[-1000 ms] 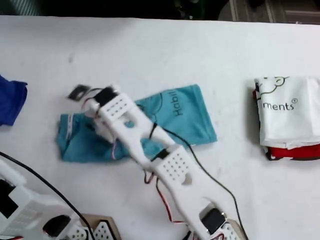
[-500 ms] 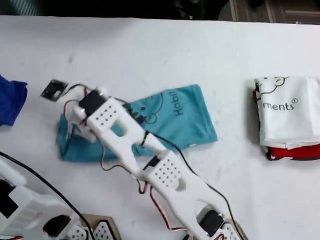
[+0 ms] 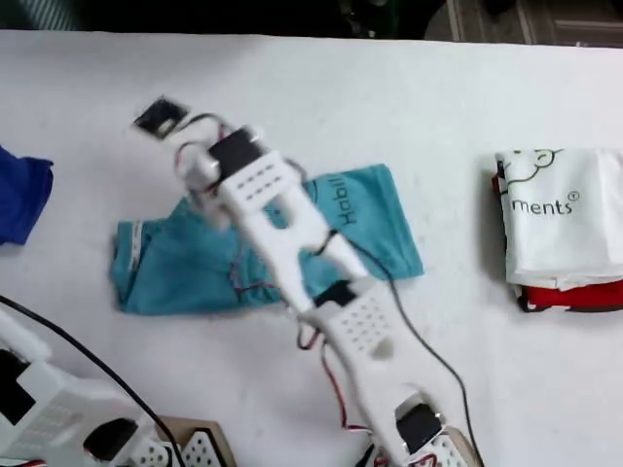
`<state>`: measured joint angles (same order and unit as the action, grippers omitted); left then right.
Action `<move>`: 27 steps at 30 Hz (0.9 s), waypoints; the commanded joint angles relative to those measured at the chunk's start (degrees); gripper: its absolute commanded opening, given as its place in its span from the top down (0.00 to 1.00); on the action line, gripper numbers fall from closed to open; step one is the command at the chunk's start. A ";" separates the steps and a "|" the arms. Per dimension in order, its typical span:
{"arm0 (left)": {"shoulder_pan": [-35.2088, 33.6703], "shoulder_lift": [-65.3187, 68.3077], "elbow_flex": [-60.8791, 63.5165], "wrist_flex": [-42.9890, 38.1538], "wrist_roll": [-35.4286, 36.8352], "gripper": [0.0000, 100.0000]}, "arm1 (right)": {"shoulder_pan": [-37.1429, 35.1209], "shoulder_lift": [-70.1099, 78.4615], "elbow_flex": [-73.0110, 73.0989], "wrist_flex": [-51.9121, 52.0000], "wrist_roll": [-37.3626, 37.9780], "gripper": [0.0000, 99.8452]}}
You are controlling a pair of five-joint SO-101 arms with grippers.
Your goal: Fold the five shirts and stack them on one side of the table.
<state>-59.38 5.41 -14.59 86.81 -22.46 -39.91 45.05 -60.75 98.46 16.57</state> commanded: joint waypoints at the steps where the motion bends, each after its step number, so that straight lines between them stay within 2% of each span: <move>1: -0.13 -3.12 -2.55 1.32 -0.35 0.97 | 4.97 -13.41 13.63 0.48 -0.09 0.98; 7: -0.04 -3.21 -2.55 1.85 -0.09 0.97 | 11.47 -30.29 33.76 0.40 0.00 0.97; 9: 0.31 -3.21 -2.55 2.90 0.00 0.97 | 14.55 -33.80 37.63 0.22 -0.53 0.92; 12: 1.54 -3.21 -2.55 5.45 0.09 0.98 | 20.00 -35.03 40.70 -0.92 -0.53 0.78; 15: 3.21 -3.21 -2.55 7.56 0.09 0.98 | 24.57 -32.92 43.25 -4.97 -0.53 0.66; 17: 4.35 -3.21 -2.55 8.35 0.09 0.98 | 26.42 -30.20 43.52 -7.60 -0.53 0.61; 27: 6.73 -3.21 -2.90 9.58 0.09 0.97 | 26.59 -13.05 43.52 -19.56 -0.53 0.61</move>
<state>-53.14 5.41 -14.59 95.69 -22.29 -13.71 30.02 -16.97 81.67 16.48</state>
